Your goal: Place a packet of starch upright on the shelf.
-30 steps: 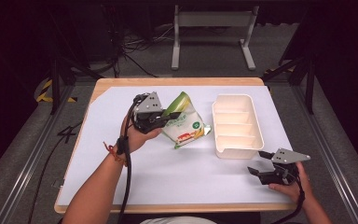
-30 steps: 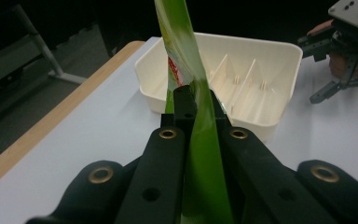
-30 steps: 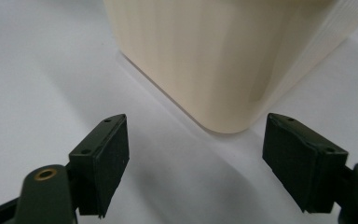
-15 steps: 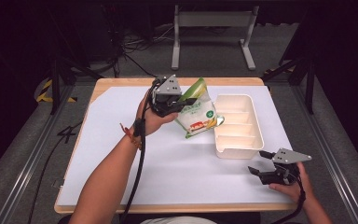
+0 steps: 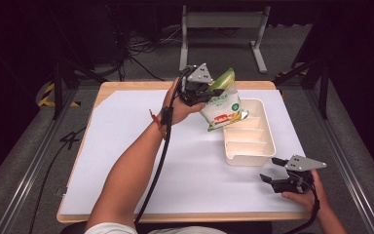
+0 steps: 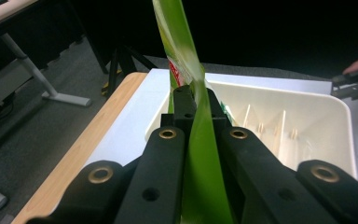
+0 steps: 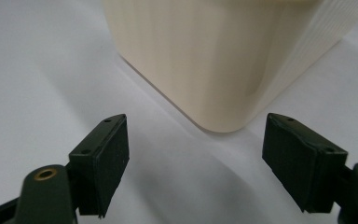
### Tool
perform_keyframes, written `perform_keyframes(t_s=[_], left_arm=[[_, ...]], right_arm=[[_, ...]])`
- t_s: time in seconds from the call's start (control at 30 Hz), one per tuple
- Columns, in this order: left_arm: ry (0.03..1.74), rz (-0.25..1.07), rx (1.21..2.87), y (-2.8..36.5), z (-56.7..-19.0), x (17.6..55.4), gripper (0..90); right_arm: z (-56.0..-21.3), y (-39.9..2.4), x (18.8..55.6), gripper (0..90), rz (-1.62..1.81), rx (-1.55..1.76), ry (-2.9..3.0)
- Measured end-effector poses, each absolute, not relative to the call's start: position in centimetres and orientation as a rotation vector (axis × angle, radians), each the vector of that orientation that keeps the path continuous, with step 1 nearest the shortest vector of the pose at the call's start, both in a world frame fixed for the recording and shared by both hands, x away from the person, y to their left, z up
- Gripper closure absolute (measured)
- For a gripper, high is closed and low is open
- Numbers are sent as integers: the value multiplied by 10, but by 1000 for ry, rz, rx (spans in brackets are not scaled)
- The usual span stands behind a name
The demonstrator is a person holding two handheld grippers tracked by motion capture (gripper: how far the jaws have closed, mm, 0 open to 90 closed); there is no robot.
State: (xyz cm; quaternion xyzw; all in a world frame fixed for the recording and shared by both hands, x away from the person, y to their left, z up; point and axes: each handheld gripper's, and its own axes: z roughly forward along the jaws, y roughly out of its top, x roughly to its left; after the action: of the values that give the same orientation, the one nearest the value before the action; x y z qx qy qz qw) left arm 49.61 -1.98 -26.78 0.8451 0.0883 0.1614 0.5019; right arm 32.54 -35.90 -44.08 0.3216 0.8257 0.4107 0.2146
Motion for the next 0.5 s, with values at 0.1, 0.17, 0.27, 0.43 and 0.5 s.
perform_keyframes(t_s=[0.1, 0.17, 0.27, 0.43, 0.5], left_arm=[[197, 377, 2049, -33, -269, 501, 895], [188, 376, 2053, -40, -270, 504, 894], [182, 359, 2056, -50, -271, 507, 894], [183, 359, 2054, -65, -273, 512, 893], [188, 348, 2049, -68, -274, 515, 893]], right_arm=[[-441, -360, 325, 223, 1141, 896, 2291], [-441, -360, 325, 223, 1144, 897, 2289], [-441, -361, 325, 224, 1148, 898, 2287], [-441, -361, 324, 224, 1150, 900, 2286], [-441, -361, 324, 224, 1150, 900, 2286]])
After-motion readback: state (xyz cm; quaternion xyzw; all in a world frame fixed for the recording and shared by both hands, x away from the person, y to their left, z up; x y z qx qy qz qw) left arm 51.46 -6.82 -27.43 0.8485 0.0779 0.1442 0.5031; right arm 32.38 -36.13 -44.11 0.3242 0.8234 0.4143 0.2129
